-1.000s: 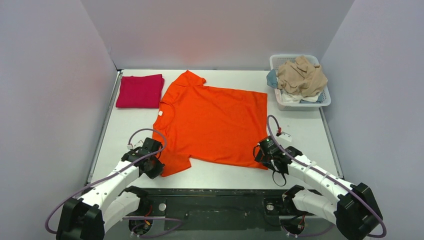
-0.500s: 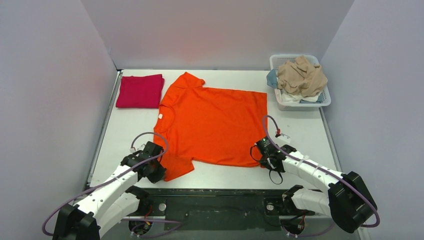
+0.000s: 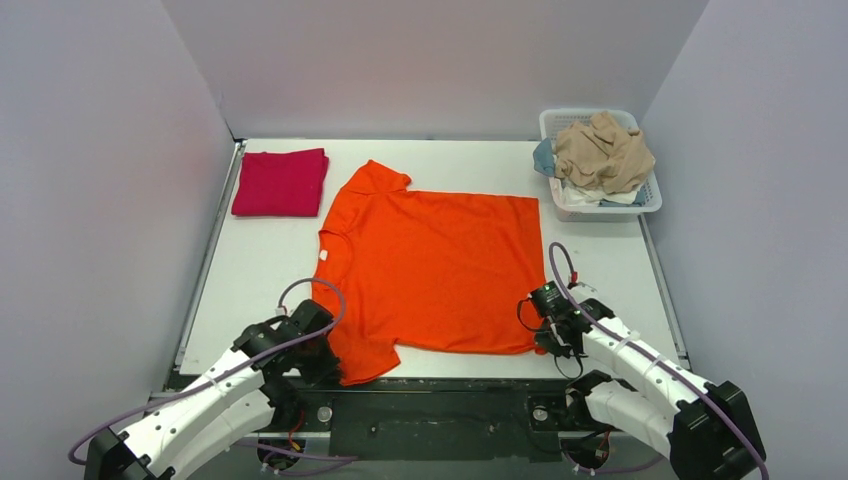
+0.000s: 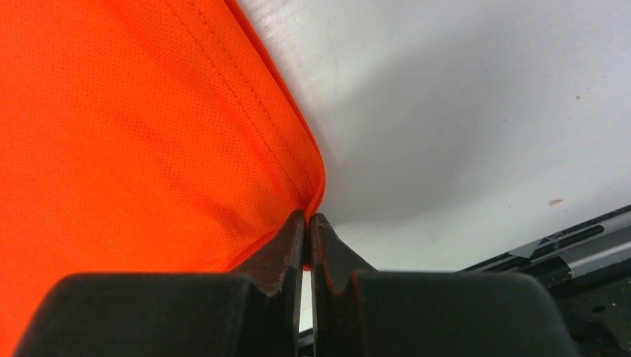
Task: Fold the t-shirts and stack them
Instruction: Grab the side of the flattened tshirt closest away from the robot with both arms, then fold the flattened tshirt in 1/3 of the way
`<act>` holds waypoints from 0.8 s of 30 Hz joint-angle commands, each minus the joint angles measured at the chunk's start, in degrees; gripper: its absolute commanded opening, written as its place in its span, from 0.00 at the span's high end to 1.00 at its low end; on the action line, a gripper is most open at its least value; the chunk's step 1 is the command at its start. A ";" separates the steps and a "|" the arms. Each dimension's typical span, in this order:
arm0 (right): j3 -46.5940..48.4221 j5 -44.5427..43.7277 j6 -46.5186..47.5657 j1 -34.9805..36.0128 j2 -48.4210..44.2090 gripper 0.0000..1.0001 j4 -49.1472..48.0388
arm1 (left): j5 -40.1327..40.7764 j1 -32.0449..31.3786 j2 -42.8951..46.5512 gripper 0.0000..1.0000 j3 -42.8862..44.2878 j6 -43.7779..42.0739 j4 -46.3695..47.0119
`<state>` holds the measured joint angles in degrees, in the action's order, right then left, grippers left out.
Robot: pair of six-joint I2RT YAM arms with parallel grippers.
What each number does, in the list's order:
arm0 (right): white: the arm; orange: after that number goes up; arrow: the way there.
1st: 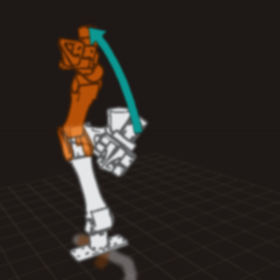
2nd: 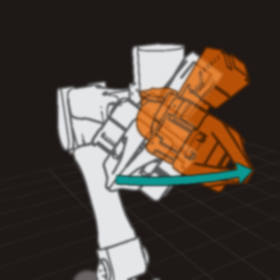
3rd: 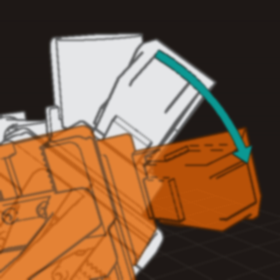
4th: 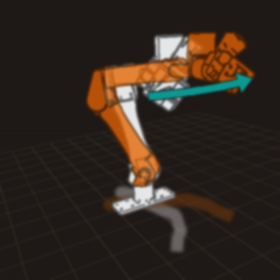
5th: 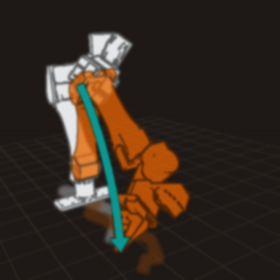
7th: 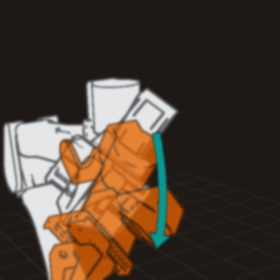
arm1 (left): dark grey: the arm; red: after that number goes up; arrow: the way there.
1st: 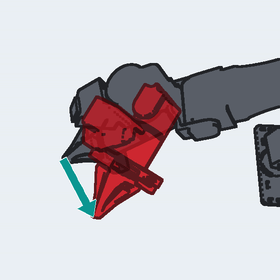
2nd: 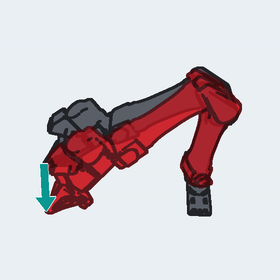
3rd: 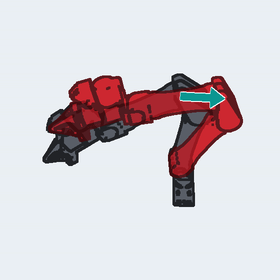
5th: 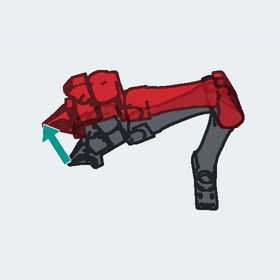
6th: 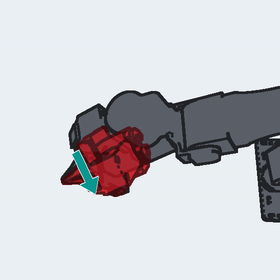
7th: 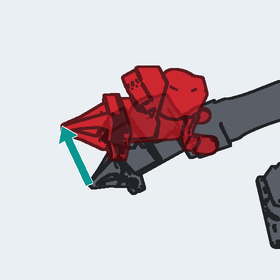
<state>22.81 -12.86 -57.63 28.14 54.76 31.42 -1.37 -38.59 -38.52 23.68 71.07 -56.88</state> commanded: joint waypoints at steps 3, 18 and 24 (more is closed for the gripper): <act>7.34 0.79 4.66 -0.37 3.08 1.00 4.72 | 2.41 0.78 -5.17 1.00 8.12 -5.31 8.65; 25.44 2.48 11.61 -7.85 16.83 1.00 1.19 | -0.70 18.68 -26.71 1.00 26.14 -19.18 25.93; 30.92 3.40 13.56 -10.56 22.58 1.00 0.17 | 1.60 21.77 -30.38 1.00 30.79 -22.20 28.96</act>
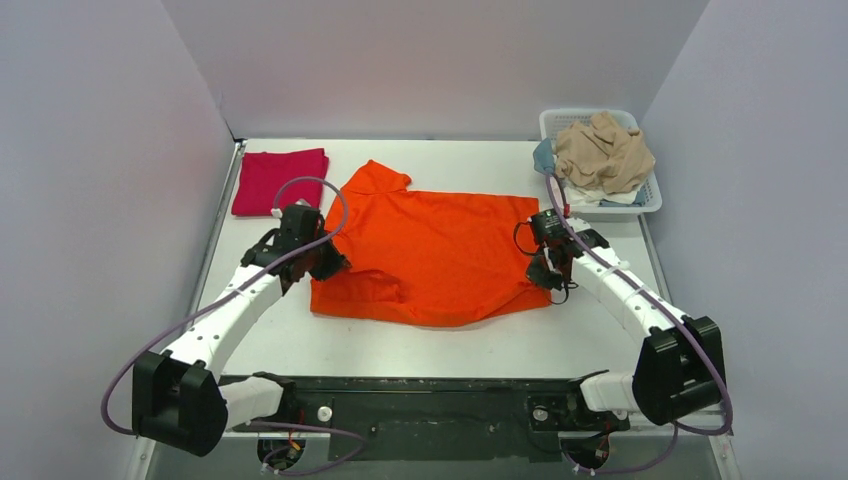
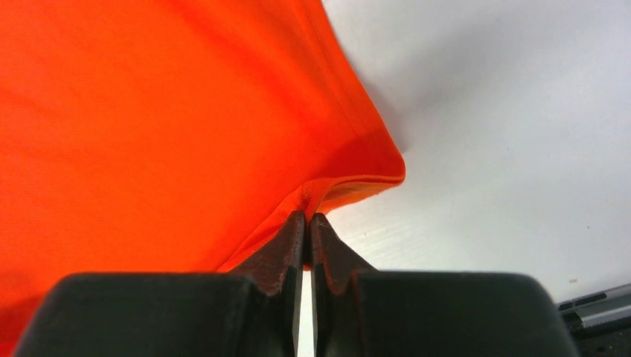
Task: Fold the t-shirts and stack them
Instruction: Fold the flattened tshirt in 1/3 of the way
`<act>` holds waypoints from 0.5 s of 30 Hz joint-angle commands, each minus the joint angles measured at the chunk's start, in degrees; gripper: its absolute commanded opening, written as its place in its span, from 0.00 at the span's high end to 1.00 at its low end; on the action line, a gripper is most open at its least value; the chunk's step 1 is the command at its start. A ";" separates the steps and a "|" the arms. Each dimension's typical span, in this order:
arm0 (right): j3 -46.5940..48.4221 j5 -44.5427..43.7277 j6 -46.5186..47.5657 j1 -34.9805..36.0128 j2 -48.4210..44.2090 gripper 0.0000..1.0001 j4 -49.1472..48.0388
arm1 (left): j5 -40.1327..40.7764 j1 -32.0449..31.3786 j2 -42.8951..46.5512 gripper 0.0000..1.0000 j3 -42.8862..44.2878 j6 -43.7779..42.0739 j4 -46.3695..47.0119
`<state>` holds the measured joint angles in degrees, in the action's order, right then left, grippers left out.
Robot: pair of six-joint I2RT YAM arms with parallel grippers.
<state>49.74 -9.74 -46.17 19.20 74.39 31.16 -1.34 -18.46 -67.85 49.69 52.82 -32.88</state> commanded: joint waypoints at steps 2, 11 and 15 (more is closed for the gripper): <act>5.39 0.45 2.39 -2.27 4.29 1.00 0.29 | 2.93 2.50 -2.17 1.00 6.60 -4.89 5.09; 6.80 -0.01 2.79 -5.10 7.56 1.00 -0.57 | 1.87 4.90 -7.75 1.00 9.57 -9.68 10.20; 6.92 -0.42 2.69 -5.94 8.50 1.00 -1.54 | 1.80 5.47 -10.80 1.00 11.10 -10.83 11.15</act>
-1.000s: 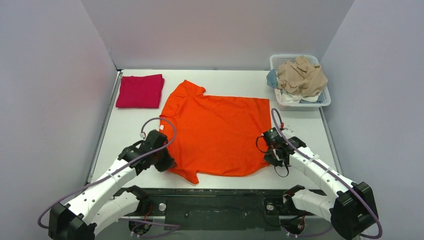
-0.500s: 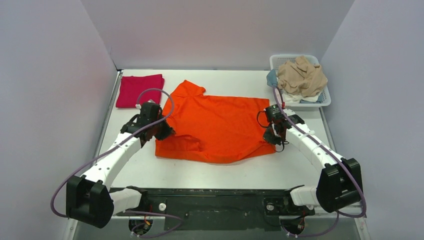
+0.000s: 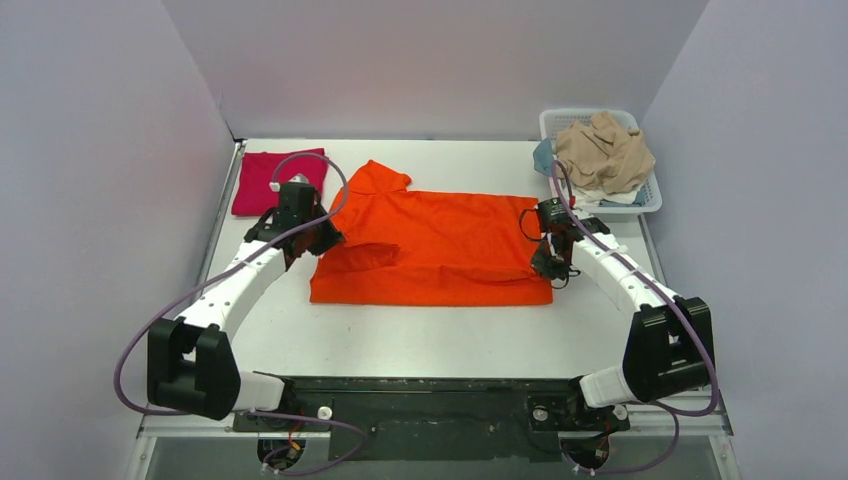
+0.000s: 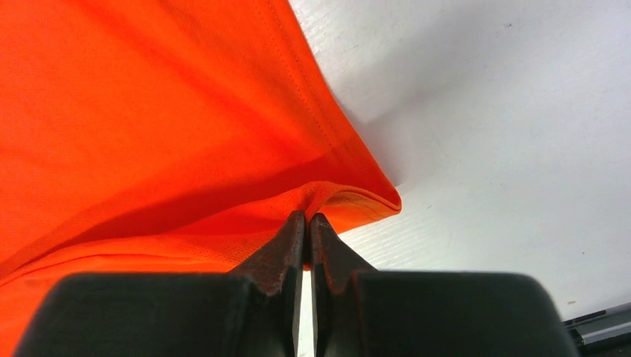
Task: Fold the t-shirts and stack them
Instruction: Fold the flattened tshirt in 1/3 of the way
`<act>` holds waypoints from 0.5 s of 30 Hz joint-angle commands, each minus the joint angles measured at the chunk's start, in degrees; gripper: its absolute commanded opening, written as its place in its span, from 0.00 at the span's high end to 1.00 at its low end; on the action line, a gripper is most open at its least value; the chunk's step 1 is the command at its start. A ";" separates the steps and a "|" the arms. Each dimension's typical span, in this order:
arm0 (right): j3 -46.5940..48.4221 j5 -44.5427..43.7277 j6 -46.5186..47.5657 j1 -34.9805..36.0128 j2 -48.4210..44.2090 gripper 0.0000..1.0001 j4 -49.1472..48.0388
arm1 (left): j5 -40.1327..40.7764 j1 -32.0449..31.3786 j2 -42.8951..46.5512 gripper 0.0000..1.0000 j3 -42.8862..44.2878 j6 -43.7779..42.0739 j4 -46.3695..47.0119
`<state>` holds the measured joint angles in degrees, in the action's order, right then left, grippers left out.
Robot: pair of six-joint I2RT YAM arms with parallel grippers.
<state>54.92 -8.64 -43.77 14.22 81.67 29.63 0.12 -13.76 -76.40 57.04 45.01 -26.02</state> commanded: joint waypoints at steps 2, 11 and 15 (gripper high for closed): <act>1.76 -1.78 0.33 -1.44 2.13 1.00 -0.59 | 0.66 0.87 -3.51 1.00 4.35 -3.53 5.08; 3.28 -3.52 -0.44 -2.31 6.92 1.00 -3.24 | 0.91 1.46 -14.07 1.00 10.14 -6.58 9.57; 3.69 -4.25 -2.01 -2.58 7.85 0.79 -3.70 | 0.97 1.47 -21.41 0.91 17.34 -9.63 4.07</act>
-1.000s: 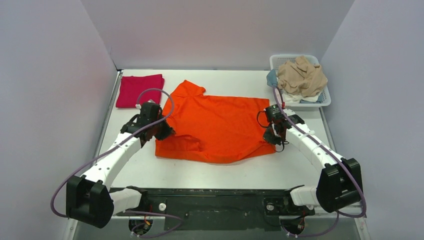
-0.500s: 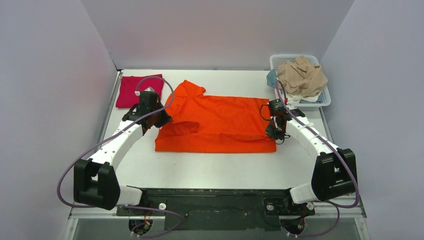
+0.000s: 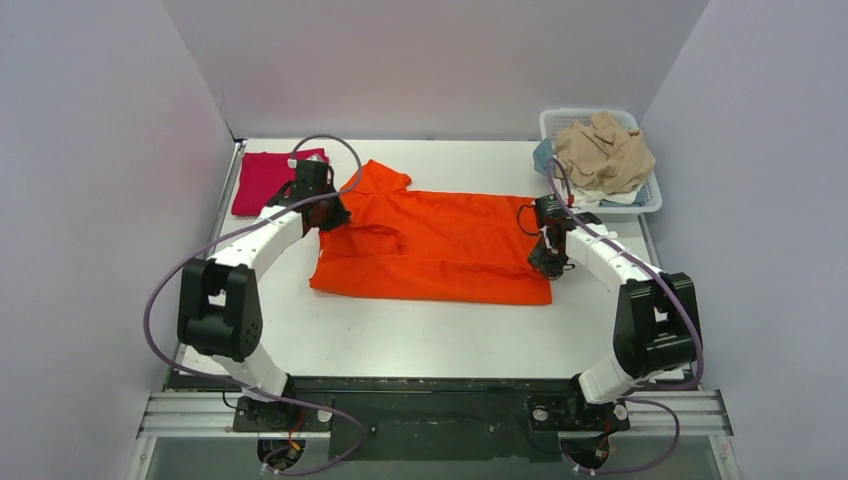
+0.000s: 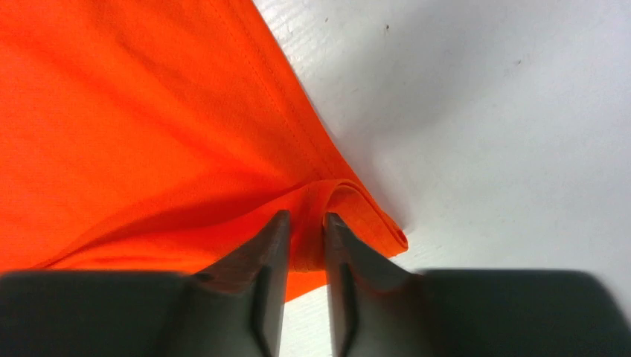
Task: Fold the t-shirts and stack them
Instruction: Fold the flattened tshirt in 1/3 of the way
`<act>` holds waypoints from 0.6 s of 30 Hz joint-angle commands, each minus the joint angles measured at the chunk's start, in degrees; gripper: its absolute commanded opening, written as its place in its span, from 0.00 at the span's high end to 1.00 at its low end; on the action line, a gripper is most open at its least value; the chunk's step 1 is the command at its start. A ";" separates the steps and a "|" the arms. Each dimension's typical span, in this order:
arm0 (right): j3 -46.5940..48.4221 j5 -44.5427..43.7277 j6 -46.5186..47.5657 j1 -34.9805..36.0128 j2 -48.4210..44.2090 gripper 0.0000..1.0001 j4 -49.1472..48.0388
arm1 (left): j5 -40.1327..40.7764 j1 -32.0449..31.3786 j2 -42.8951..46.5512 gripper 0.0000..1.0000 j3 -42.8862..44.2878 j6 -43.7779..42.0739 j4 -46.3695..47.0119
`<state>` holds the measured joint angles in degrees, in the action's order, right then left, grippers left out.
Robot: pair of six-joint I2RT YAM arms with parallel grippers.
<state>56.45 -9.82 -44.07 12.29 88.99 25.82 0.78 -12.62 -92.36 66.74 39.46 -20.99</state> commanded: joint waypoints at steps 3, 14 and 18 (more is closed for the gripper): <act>2.40 -5.33 -2.80 -0.69 -0.24 0.54 0.37 | 5.83 0.37 -8.24 0.38 13.75 -5.77 -8.92; 0.20 -15.30 -1.61 5.84 -13.11 0.10 2.49 | 5.31 -1.93 4.09 0.14 8.03 -4.68 -8.21; -1.89 -3.20 2.83 9.92 -11.71 0.10 -5.00 | 0.13 -2.66 8.56 0.13 -5.23 -2.46 -0.91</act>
<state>56.77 -20.86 -44.82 19.31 75.81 25.34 6.22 -14.35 -88.20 71.46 34.57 -28.56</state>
